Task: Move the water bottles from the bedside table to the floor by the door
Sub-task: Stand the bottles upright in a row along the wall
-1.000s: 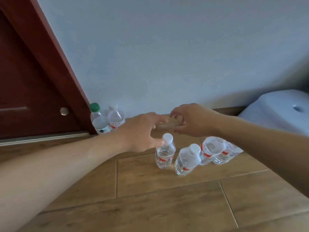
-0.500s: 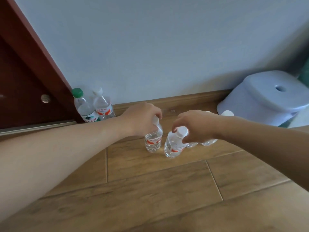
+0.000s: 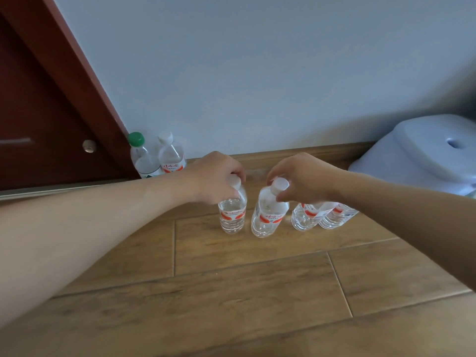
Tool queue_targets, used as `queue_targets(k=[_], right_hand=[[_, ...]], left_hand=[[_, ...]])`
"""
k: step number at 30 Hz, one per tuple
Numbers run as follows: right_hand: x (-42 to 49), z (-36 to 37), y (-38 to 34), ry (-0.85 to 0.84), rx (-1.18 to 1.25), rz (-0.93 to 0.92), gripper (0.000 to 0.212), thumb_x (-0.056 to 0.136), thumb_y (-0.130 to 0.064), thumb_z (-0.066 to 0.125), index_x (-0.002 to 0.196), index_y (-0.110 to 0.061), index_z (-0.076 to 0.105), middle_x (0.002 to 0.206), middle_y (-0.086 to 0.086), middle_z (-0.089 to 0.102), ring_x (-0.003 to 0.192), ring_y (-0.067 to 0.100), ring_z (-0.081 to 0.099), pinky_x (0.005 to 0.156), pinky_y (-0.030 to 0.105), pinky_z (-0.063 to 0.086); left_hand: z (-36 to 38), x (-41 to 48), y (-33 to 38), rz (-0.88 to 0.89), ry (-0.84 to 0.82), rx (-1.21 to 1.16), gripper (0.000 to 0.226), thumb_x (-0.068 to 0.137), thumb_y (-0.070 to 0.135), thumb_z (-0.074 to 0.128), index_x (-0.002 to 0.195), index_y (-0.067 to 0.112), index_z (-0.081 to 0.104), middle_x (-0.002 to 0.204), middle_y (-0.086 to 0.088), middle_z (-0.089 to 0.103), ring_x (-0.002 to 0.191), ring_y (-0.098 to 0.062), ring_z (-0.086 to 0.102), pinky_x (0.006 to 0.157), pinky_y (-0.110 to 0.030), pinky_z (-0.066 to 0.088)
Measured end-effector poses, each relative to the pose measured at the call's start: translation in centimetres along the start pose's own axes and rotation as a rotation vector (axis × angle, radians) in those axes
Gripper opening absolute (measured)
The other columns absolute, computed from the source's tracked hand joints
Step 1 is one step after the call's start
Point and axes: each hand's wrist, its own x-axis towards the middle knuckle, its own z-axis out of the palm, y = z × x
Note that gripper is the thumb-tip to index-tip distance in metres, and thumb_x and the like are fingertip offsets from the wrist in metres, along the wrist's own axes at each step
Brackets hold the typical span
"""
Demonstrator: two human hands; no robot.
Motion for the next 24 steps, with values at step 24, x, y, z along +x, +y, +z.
queue_targets(k=[24], right_hand=[[4.1,1.7,-3.2,-0.002,-0.013,-0.09,0.028,0.082,-0.024,0.067,0.108,-0.031,0.07,0.106,-0.01,0.069,0.095,0.011,0.054,0.076,0.024,0.036]], left_hand=[[0.1,-0.8,-4.2,-0.14,0.108,0.002,0.039,0.075,0.045,0.078,0.103,0.018,0.071,0.099,0.004,0.068,0.09,-0.017,0.062,0.079,-0.038,0.054]])
